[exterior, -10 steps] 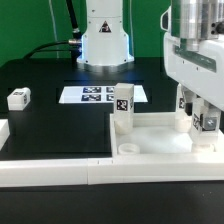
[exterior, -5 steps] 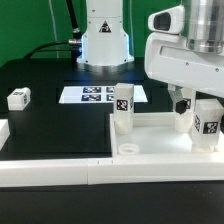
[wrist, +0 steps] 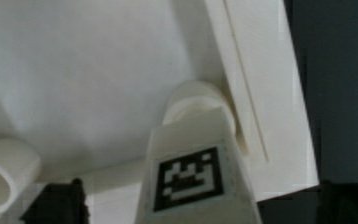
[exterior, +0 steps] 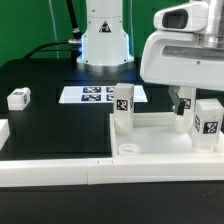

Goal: Assemble square table

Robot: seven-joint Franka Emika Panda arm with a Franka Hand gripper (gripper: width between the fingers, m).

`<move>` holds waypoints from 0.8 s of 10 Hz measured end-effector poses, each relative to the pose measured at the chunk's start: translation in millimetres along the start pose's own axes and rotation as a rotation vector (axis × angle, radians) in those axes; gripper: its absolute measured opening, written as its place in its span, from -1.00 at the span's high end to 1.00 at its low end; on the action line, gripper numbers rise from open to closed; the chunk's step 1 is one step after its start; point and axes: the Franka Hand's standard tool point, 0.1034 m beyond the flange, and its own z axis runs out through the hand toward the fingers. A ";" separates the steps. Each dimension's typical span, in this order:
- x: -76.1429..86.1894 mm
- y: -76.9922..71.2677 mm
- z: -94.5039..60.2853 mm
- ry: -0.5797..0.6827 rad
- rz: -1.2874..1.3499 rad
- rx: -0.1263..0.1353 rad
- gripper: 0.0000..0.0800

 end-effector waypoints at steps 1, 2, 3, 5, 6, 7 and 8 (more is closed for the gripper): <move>-0.2 -0.3 0.1 -0.001 0.031 0.001 -0.34; -0.1 -0.2 0.1 -0.001 0.029 0.001 0.00; -0.9 -0.3 0.3 -0.004 0.043 0.001 0.00; -1.9 -0.8 0.5 -0.009 0.209 0.005 0.28; -2.0 -0.9 0.6 -0.010 0.251 0.005 0.28; -2.3 -1.0 1.3 -0.009 0.348 0.008 0.28; -2.3 -1.5 1.5 0.005 0.469 0.020 0.28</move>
Offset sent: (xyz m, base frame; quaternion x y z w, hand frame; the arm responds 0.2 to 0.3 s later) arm 0.0000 0.0000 0.0000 0.0000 0.0000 0.1938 0.9810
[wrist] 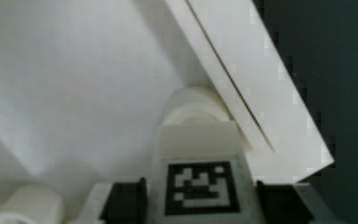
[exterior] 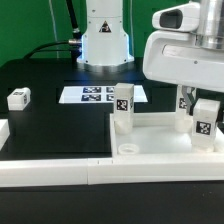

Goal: Assemble square table

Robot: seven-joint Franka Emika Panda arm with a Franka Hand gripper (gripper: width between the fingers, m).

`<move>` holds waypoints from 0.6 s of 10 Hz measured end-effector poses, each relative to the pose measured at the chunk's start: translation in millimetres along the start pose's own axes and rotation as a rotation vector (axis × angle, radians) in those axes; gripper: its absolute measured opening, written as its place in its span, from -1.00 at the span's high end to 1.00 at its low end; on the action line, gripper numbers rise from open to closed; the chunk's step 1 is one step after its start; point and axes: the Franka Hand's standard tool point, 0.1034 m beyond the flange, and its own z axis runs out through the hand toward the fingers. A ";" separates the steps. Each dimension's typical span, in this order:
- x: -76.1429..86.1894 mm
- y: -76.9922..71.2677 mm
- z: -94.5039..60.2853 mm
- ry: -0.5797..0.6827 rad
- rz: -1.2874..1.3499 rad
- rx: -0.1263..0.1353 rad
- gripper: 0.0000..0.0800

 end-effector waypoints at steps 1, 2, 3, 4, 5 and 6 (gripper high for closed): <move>0.2 0.4 -0.4 -0.018 0.160 0.009 0.28; -0.8 -0.3 -0.3 -0.035 0.302 0.019 0.28; -2.3 -1.7 0.2 -0.041 0.392 0.022 0.27; -4.7 -4.6 1.2 -0.054 0.545 0.030 0.27; -7.3 -8.1 2.6 -0.060 0.668 0.038 0.27; -9.8 -11.2 3.5 -0.063 0.729 0.044 0.27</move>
Offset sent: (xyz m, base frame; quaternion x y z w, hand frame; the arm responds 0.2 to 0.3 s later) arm 0.0148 0.0128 -0.0042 0.0566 -0.0039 0.3337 0.9410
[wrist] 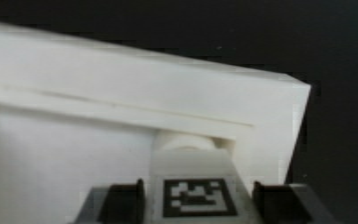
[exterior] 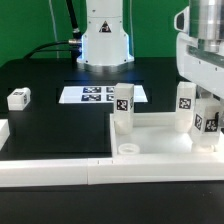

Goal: Assemble square table

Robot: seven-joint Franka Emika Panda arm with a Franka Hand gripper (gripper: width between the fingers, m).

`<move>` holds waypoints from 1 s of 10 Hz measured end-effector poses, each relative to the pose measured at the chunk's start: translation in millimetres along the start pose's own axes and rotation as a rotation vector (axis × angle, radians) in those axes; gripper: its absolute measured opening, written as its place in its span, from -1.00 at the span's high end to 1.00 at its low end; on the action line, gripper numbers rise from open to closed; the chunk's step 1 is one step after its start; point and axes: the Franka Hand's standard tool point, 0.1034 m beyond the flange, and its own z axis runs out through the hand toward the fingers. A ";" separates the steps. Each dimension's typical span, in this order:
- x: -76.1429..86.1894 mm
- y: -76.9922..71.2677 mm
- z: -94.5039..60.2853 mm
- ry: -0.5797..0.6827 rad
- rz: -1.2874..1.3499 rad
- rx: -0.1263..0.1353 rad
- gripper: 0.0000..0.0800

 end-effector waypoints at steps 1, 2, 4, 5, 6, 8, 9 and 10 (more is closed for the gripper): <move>-2.1 -0.4 0.4 -0.002 0.059 0.007 0.27; -2.5 -0.3 0.6 -0.003 0.056 0.006 0.27; -2.7 -0.3 0.5 -0.003 -0.026 0.006 -0.40; -2.6 -1.1 -2.1 0.001 -0.176 0.008 -0.40; -2.6 -2.7 -6.3 0.003 -0.365 0.019 -0.58; 0.9 1.1 -8.5 0.009 -0.583 0.035 -0.61; 1.5 0.8 -7.8 0.012 -0.679 0.033 -0.62; 1.9 0.9 -7.5 0.013 -0.744 0.033 -0.62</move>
Offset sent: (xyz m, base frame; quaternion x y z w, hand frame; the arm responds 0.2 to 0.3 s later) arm 0.0000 0.0000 0.0000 0.0000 0.0000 -0.0650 0.9979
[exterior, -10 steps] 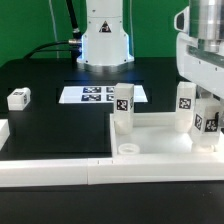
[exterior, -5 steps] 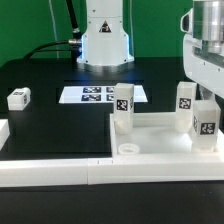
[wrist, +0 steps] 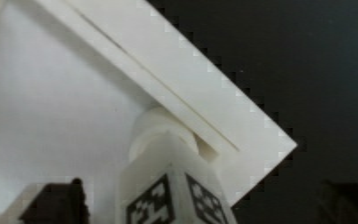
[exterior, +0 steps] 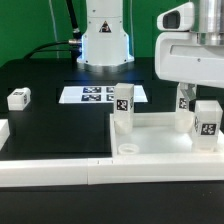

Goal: Assemble square table

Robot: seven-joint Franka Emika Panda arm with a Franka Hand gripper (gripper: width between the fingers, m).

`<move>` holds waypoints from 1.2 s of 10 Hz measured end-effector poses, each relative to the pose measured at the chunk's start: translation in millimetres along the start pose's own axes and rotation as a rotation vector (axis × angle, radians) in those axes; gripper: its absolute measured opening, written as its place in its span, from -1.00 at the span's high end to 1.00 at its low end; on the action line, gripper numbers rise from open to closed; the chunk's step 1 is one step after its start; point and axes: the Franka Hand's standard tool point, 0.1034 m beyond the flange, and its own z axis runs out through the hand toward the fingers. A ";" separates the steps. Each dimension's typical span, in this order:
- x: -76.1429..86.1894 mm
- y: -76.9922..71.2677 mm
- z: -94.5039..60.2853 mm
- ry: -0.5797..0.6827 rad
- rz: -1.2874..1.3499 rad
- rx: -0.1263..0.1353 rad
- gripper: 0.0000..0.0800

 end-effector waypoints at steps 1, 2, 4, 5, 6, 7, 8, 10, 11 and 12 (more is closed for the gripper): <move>3.8 2.3 1.1 0.006 -0.160 -0.007 -0.62; 12.0 6.7 3.6 0.013 -0.371 -0.020 -0.62; 21.5 4.6 -0.4 0.029 -0.613 -0.032 -0.62; 30.7 7.9 -1.5 0.028 -0.728 -0.035 -0.62; 31.2 8.5 -1.1 0.029 -0.742 -0.036 -0.62; 30.2 7.7 -1.0 0.029 -0.710 -0.035 -0.62; 30.6 8.2 -0.9 0.029 -0.710 -0.035 -0.34; 30.1 7.8 -0.8 0.029 -0.634 -0.032 0.00; 30.0 7.8 -0.7 0.030 -0.553 -0.031 0.28; 30.0 7.9 -0.7 0.030 -0.521 -0.030 0.28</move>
Offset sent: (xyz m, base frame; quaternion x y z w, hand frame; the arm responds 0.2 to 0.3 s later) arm 0.0211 -0.0032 0.0091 -0.0032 0.0002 -0.2774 0.9608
